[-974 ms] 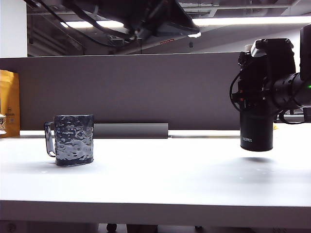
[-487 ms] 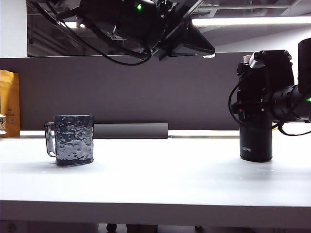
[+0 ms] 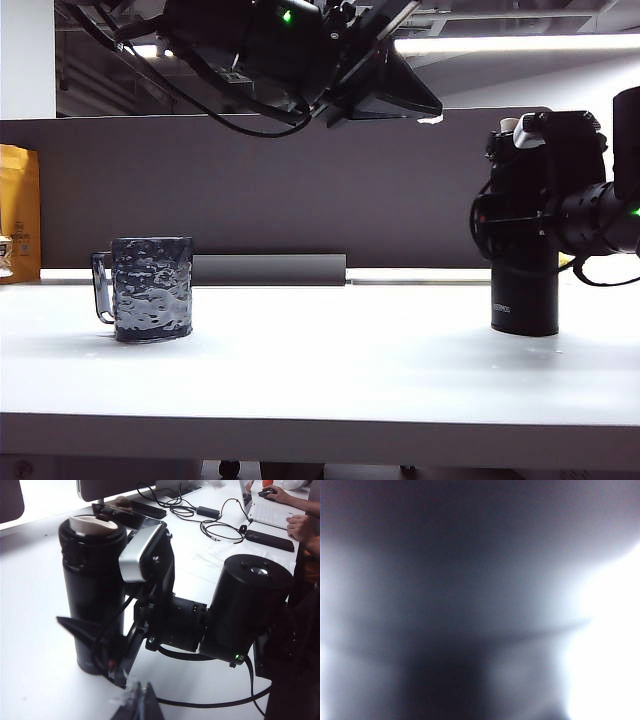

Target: Pick up the black thermos, pour some water into the cup, then place the black thermos back on the table.

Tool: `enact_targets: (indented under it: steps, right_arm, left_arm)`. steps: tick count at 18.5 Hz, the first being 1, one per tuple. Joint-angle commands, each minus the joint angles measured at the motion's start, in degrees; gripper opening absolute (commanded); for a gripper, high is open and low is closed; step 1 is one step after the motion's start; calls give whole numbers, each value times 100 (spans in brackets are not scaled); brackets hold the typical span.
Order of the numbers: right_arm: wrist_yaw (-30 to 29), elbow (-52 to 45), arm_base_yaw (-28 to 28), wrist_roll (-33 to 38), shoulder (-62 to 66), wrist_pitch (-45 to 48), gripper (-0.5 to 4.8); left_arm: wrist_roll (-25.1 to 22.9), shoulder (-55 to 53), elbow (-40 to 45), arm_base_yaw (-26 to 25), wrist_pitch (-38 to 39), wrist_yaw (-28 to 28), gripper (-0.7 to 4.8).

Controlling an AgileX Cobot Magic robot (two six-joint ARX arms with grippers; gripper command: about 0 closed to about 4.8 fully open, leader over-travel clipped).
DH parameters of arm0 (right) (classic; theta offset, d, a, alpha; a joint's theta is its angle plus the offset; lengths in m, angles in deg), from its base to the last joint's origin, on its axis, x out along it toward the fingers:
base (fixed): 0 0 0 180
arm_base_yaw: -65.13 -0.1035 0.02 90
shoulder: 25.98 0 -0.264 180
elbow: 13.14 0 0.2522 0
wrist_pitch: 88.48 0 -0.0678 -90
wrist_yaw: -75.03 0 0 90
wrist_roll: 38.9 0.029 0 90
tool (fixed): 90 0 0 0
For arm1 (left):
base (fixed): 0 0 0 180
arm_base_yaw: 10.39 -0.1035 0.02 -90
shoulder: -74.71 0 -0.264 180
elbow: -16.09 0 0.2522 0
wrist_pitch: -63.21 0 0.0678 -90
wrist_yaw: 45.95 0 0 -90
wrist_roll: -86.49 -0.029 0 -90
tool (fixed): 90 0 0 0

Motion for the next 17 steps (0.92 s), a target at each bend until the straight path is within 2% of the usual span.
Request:
enact_targets:
  steps: [1, 4, 5, 6, 7, 10, 12, 14, 17]
  right_arm:
    - [-9, -240, -11, -4, -455, -157, 479]
    - [-13, -796, -17, 2, -1526, -1366, 479]
    - [-22, -957, -46, 26, -2015, -1827, 393]
    - [-254, -1073, -44, 26, -2664, -2472, 81]
    - [-527, -1080, -46, 66, -3648, -3598, -8]
    - [-721, -1082, -50, 413, -6050, -6054, -8]
    - [-765, -1132, -48, 411, -7152, -6769, -8]
    - [-909, -1163, -48, 413, -8242, -7296, -8]
    - [-890, -1163, -46, 411, -9130, -7934, -8]
  left_arm:
    - [-7, 90, -17, 17, 9, 2, -5]
    - [-7, 476, -15, 15, 363, 0, -5]
    - [-9, 798, -15, 15, 763, -2, -5]
    - [-13, 1217, -13, 13, 1244, -118, -5]
    - [-55, 1878, -11, 11, 1867, -466, -5]
    - [-50, 3482, 24, 7, 3314, -562, -5]
    - [-52, 4190, 96, 7, 3956, -560, -5]
    - [-55, 4968, 369, 7, 4266, -560, -5]
    - [-44, 5672, 772, 7, 4378, -562, -5]
